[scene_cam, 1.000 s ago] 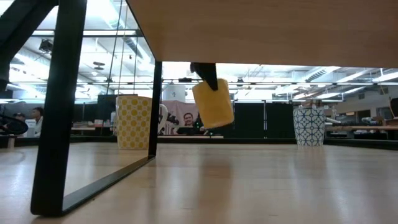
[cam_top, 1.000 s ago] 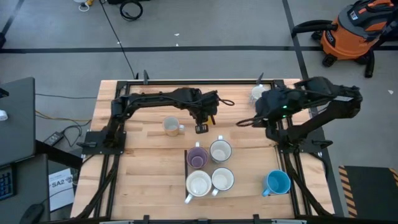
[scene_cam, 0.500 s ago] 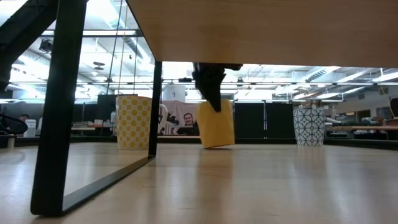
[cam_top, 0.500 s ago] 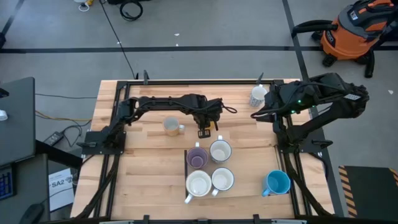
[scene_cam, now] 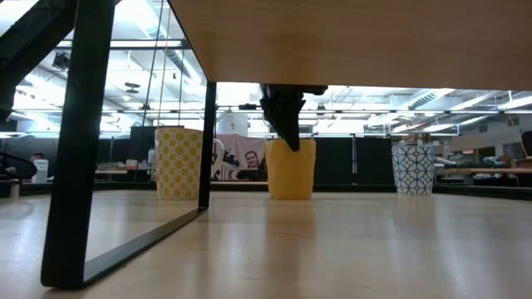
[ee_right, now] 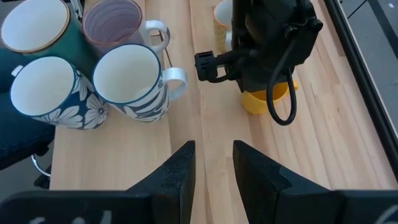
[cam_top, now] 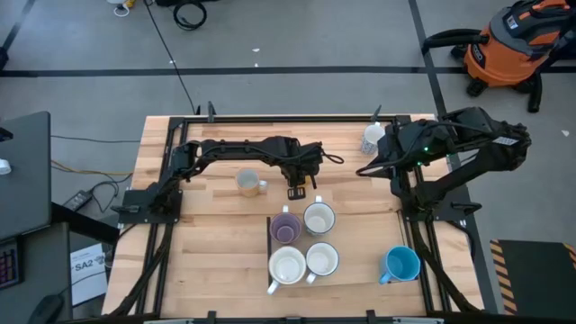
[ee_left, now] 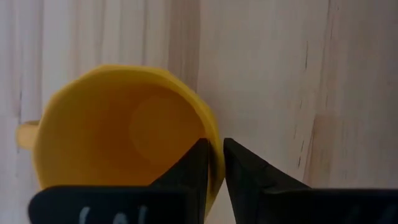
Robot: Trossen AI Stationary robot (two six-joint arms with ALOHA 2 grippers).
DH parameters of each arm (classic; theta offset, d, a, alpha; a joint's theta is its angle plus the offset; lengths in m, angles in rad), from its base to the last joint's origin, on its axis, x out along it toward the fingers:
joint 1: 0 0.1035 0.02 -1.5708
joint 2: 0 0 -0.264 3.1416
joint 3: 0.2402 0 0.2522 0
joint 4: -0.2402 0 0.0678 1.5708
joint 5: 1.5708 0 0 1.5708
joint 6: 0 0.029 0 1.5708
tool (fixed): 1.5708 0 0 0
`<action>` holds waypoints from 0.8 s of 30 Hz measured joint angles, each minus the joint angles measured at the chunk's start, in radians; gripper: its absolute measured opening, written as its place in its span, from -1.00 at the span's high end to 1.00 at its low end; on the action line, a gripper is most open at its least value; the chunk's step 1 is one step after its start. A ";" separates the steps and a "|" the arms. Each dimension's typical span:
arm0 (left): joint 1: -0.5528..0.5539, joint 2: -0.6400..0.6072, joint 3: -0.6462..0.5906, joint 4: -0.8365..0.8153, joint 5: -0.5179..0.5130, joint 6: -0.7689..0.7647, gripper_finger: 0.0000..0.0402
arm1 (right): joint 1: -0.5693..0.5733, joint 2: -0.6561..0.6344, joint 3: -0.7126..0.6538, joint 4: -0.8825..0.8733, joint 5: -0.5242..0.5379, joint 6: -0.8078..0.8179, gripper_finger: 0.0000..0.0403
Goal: Place coffee mugs
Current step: Put the yellow mug on the shelf
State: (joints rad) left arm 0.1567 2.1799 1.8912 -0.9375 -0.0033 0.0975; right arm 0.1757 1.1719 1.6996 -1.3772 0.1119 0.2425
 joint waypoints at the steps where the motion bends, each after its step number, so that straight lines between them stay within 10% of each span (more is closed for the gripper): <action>1: 0.000 0.000 0.000 0.000 0.000 0.000 0.71 | 0.000 0.002 0.000 0.000 0.000 -0.006 0.44; 14: -0.009 0.000 0.008 -0.006 0.001 -0.008 0.28 | 0.000 0.004 0.000 -0.006 -0.008 -0.026 0.44; 24: -0.009 0.000 0.244 -0.194 0.072 -0.018 0.22 | -0.002 0.004 0.000 -0.006 -0.007 -0.109 0.44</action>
State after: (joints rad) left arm 0.1477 2.1796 2.1356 -1.1311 0.0685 0.0790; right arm 0.1740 1.1755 1.6997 -1.3830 0.1051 0.1331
